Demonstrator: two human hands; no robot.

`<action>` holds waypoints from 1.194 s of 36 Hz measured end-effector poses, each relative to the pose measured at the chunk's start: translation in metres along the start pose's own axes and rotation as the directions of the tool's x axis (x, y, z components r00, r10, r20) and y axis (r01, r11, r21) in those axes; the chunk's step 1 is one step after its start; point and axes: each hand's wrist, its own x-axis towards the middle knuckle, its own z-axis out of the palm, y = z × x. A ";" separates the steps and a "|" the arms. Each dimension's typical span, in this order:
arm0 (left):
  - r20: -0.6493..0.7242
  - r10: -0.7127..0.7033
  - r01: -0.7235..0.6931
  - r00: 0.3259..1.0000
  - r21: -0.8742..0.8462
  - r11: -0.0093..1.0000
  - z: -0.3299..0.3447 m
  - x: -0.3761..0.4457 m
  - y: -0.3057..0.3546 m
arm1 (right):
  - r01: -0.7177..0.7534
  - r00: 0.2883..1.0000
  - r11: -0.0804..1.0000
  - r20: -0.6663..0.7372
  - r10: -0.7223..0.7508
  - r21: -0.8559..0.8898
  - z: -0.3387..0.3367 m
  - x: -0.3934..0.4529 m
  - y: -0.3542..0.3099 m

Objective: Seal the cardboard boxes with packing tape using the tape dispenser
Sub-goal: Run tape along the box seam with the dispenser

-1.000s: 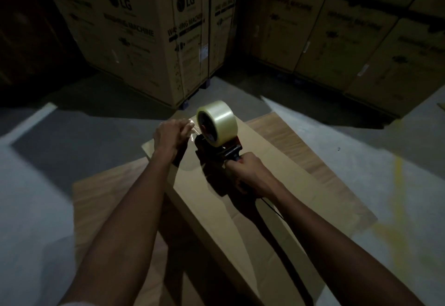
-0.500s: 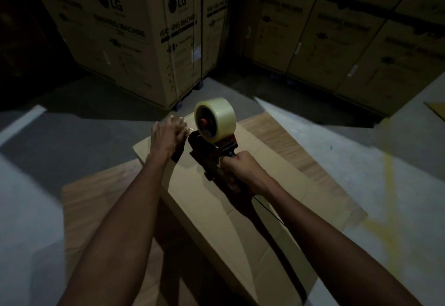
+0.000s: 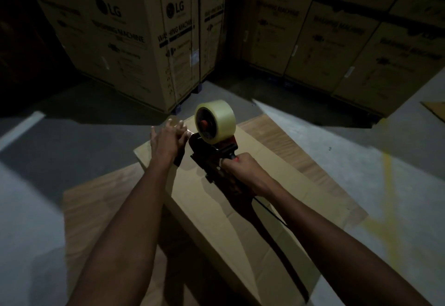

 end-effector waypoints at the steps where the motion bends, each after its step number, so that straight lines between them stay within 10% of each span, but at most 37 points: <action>1: -0.009 0.001 -0.001 1.000 0.003 1.000 0.000 -0.001 0.000 | -0.001 1.000 1.000 0.001 0.001 -0.004 0.000 0.000 0.000; 43: -0.036 0.138 -0.130 0.990 0.163 0.978 0.003 -0.012 0.028 | -0.060 0.997 0.997 -0.037 0.062 0.038 -0.010 -0.035 0.018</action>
